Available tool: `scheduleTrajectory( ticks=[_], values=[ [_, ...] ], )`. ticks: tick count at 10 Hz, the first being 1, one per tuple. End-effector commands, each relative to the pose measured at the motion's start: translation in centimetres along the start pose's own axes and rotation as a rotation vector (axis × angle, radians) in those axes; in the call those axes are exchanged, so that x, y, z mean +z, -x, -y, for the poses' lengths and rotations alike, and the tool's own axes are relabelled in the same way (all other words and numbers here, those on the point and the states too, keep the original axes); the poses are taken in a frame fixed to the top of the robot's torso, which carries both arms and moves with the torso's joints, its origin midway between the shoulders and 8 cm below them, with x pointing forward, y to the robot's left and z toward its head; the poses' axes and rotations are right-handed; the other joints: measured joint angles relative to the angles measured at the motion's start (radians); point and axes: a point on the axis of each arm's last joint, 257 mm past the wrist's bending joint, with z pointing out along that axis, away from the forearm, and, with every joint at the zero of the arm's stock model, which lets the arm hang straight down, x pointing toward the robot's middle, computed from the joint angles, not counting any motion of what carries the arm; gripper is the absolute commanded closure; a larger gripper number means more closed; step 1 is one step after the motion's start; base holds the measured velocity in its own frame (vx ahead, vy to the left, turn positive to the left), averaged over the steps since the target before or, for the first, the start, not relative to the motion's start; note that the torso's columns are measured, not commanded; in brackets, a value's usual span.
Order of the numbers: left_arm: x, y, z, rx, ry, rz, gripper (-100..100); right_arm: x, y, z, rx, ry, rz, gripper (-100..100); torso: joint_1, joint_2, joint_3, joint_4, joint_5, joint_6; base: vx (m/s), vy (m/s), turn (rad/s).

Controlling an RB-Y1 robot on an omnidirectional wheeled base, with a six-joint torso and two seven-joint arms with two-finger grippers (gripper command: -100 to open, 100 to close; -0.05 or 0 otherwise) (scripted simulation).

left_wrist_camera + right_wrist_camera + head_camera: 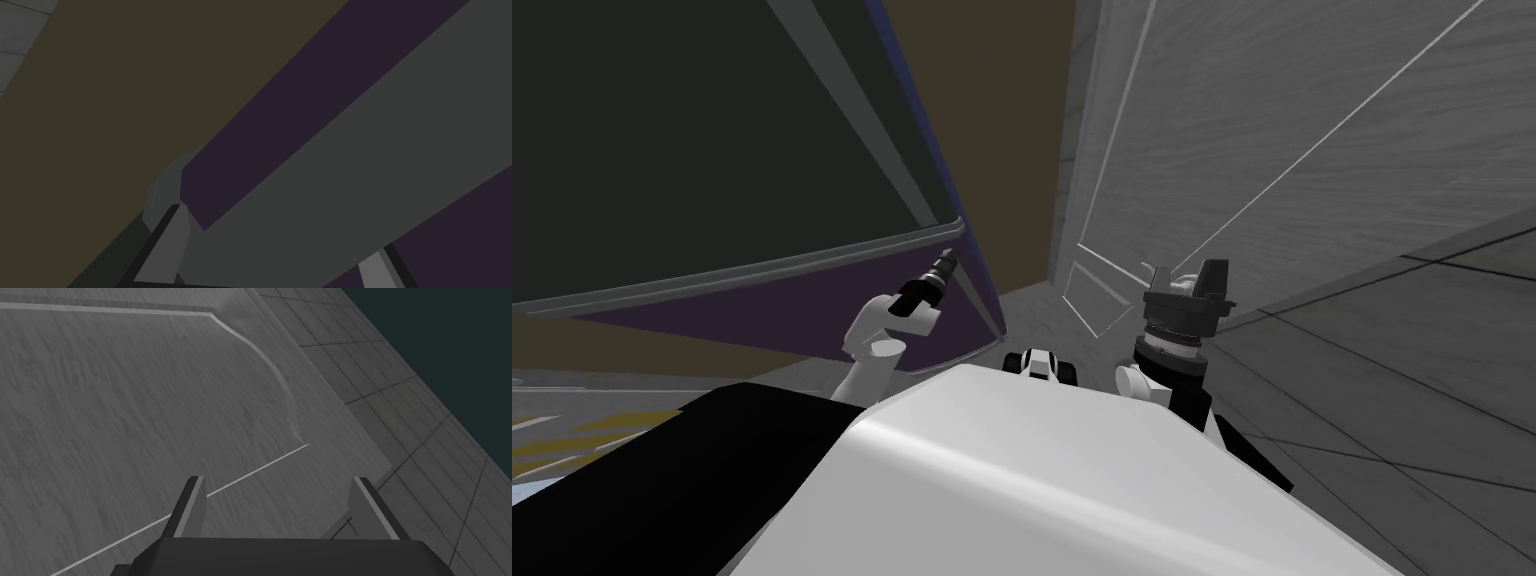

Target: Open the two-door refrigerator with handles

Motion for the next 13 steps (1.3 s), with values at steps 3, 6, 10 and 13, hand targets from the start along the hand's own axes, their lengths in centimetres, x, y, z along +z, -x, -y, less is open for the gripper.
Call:
scheduleTrajectory(
  ticks=[3, 6, 10, 13],
  values=[
    [-1.2, -3.1, 3.5, 0.005, -0.092, -0.090, 100, 0.0, 0.0, 0.0, 0.000, 0.000, 0.000, 0, 0.002, -0.003, -0.002, 0.003, -0.001, -0.009, -0.357, 0.045, -0.077],
    [-2.4, -5.3, 5.9, 0.009, -0.159, -0.154, 100, 0.0, 0.0, 0.0, 0.000, 0.000, 0.000, 0, 0.002, -0.005, -0.003, 0.003, -0.002, -0.007, -0.373, 0.095, -0.090],
    [-3.2, -7.2, 7.3, 0.012, -0.205, -0.214, 100, 0.0, 0.0, 0.0, 0.000, 0.000, 0.000, 0, -0.002, -0.016, -0.010, 0.002, -0.004, -0.008, -0.284, 0.054, -0.071],
    [-3.6, -8.3, 8.5, 0.015, -0.245, -0.252, 100, 0.0, 0.0, 0.0, 0.000, 0.000, 0.000, 0, 0.005, -0.008, -0.004, 0.001, 0.000, -0.007, -0.243, 0.144, -0.108]
  ],
)
